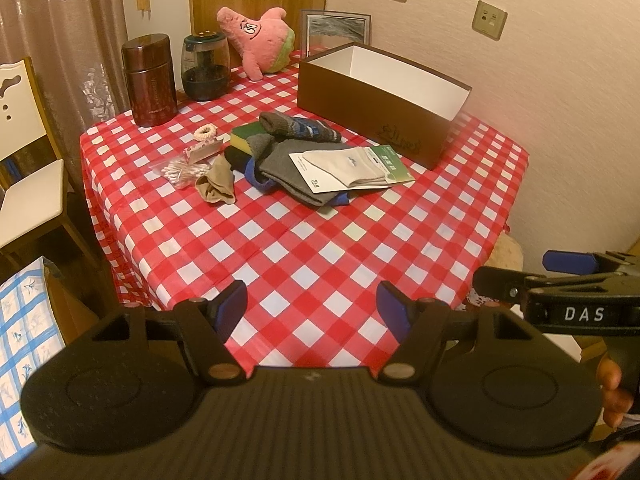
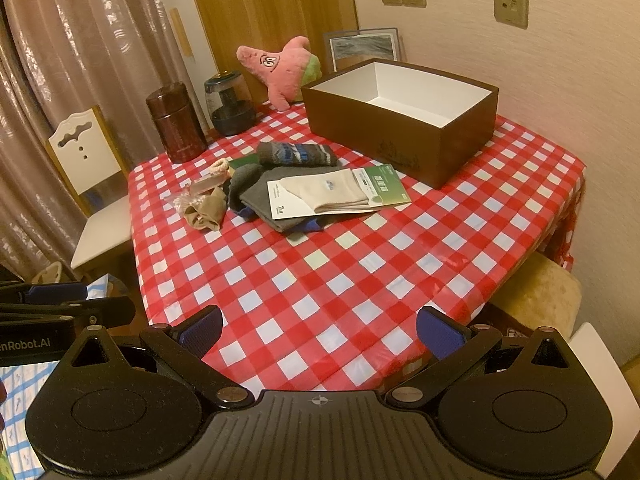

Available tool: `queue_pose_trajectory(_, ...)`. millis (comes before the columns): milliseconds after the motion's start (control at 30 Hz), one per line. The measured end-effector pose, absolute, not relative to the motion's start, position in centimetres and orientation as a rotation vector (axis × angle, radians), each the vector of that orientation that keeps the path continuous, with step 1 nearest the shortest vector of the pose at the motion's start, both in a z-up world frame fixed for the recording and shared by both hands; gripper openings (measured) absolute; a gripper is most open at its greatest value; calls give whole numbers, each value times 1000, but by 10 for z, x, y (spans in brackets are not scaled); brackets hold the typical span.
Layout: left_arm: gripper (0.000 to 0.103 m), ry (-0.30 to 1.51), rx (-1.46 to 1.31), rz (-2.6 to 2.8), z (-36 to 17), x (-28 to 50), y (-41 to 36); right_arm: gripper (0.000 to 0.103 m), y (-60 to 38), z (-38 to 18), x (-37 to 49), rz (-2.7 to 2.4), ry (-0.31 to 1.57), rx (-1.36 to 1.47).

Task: Organize soft objects

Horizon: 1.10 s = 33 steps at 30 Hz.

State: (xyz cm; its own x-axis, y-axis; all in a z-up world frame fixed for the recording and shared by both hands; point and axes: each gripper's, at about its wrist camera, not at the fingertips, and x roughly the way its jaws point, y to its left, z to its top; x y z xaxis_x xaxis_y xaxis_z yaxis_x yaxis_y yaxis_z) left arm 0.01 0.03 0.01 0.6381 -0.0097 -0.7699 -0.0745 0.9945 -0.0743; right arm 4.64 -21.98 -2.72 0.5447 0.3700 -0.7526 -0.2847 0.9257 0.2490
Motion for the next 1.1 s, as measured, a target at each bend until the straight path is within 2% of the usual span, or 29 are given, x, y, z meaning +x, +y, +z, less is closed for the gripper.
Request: queue_pose_trajectory(1100, 69, 891, -156, 124, -5, 10, 15, 103, -236, -41, 73, 482, 907, 91)
